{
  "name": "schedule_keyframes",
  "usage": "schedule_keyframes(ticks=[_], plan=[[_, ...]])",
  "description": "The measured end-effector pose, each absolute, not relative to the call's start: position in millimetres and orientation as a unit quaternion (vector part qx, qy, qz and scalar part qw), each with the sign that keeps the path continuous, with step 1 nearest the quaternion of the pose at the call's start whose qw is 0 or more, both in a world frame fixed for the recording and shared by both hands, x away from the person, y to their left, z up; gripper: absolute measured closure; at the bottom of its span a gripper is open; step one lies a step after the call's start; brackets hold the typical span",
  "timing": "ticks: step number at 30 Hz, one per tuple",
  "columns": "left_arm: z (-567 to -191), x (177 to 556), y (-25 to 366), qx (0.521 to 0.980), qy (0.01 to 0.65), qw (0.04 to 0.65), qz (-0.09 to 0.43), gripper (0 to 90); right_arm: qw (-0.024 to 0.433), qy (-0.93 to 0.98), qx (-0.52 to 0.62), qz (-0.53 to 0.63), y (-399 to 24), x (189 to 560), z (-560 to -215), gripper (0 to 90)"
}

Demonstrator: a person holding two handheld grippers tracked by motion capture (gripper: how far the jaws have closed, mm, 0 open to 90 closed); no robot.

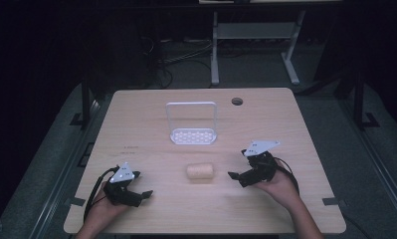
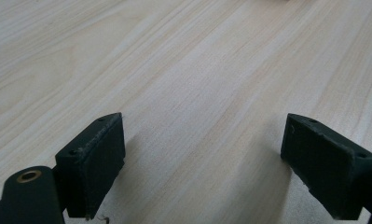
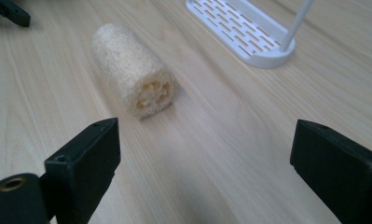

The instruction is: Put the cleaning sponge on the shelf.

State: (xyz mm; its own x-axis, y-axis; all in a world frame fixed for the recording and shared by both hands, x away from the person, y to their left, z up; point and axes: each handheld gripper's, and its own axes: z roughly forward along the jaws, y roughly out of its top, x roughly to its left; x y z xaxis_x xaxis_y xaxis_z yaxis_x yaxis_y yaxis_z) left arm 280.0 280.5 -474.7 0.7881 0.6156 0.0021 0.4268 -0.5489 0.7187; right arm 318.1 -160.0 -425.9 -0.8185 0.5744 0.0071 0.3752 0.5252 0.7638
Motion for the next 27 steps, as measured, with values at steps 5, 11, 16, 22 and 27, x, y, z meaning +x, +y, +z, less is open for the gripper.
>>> schedule_keyframes(ticks=[5,11,16,22,27], plan=[[-475,280,281,0.871,0.299,0.369,0.128,13.1,0.117,0.871,0.261,0.399,-152,323,-424,8.3],[-475,280,280,0.871,0.299,0.369,0.128,13.2,0.103,0.877,0.248,0.399,-141,328,-423,8.2],[-475,280,281,0.871,0.299,0.369,0.129,13.2,0.086,0.885,0.230,0.396,-131,332,-424,8.3],[-474,280,281,0.872,0.298,0.367,0.128,13.1,0.076,0.894,0.210,0.388,-115,338,-424,8.3],[-474,280,281,0.872,0.298,0.368,0.128,13.2,0.072,0.897,0.192,0.391,-104,343,-423,8.5]])
